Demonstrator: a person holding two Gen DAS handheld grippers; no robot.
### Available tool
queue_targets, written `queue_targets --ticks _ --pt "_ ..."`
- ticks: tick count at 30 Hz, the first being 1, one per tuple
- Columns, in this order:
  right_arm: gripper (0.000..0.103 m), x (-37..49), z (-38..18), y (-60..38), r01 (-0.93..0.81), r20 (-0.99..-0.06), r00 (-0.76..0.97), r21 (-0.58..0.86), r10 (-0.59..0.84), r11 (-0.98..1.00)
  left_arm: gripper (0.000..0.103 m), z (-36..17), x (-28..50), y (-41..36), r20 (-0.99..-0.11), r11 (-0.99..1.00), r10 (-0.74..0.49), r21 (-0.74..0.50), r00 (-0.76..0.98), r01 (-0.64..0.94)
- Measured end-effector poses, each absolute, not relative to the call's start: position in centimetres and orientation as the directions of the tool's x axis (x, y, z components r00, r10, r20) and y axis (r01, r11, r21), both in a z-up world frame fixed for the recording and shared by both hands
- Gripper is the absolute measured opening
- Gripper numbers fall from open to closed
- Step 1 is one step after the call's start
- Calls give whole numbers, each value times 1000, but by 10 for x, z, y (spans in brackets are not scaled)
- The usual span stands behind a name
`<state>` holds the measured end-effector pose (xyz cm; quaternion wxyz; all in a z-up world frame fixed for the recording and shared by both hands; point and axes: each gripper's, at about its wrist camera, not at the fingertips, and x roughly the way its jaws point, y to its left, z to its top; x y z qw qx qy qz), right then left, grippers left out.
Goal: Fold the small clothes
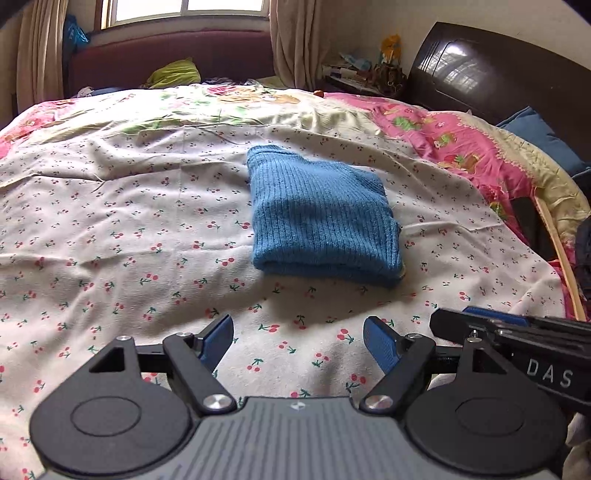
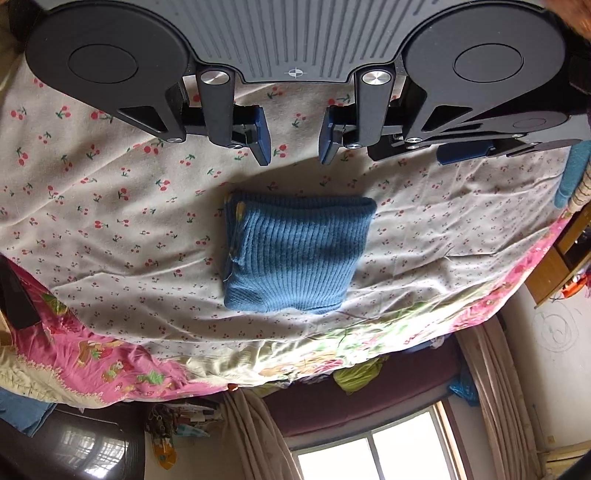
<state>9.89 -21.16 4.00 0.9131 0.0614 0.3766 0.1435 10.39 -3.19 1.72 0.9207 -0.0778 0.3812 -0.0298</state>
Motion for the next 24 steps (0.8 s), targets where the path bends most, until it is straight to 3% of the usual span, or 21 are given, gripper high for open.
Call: queue_targets --ticks 11,24 --pt "31 83 53 -210 -221 -652 693 213 307 952 88 28 92 -33 -686 989 -97 -149 721 -8" --pt "36 84 37 -212 -181 -690 659 239 298 954 89 17 94 -35 -740 992 -71 -123 669 -31"
